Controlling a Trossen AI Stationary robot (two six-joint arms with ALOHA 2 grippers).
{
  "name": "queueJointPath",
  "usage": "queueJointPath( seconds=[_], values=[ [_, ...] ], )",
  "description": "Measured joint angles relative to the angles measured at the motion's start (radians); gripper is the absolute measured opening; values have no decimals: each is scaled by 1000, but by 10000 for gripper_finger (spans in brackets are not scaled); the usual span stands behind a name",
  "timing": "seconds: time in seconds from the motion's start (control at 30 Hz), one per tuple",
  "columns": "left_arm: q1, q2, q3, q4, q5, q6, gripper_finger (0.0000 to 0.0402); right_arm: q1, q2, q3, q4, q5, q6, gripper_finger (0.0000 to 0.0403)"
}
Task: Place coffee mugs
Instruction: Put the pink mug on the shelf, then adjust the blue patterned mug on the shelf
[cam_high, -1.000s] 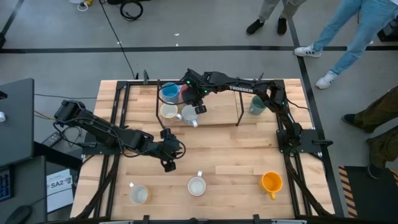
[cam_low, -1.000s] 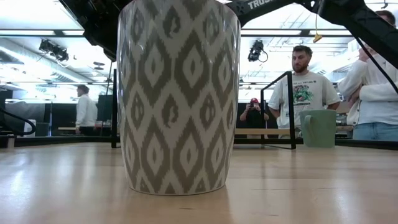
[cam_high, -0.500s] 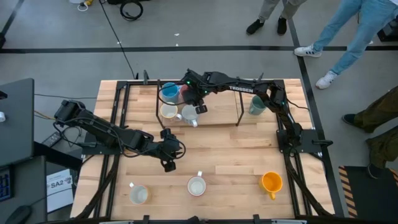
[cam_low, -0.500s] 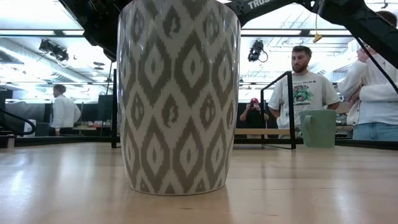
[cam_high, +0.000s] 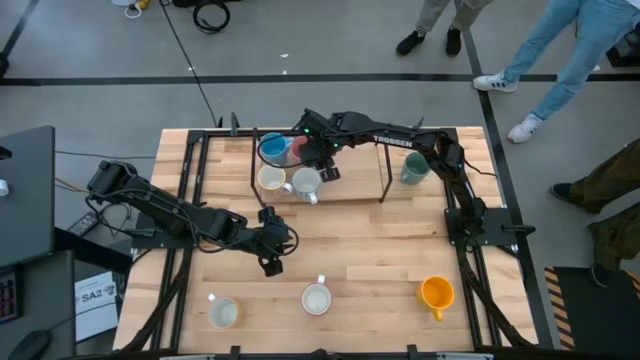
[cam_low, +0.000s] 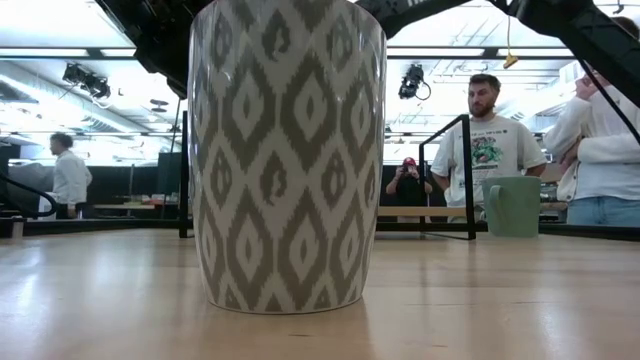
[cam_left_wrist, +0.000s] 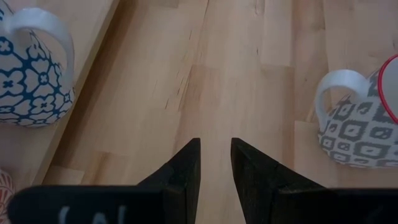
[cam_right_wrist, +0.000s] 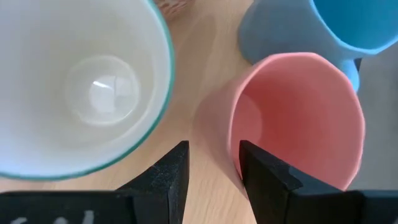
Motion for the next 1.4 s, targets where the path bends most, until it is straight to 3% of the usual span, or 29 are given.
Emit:
queueJointPath(
  seconds=[0.5, 0.87, 1.17, 1.3, 1.4],
  values=[
    [0, 0, 0, 0, 0, 0, 96, 0, -6, 59, -35, 0, 0, 146],
    [0, 0, 0, 0, 0, 0, 96, 3, -6, 192, -217, 0, 13, 146],
    [0, 0, 0, 0, 0, 0, 96, 72, -7, 329, -450, -37, 269, 146],
    [0, 0, 0, 0, 0, 1, 96, 132, -7, 330, -488, -126, 307, 146],
    [0, 0, 0, 0, 0, 1, 96, 189, -7, 330, -473, -128, 307, 146]
  ],
)
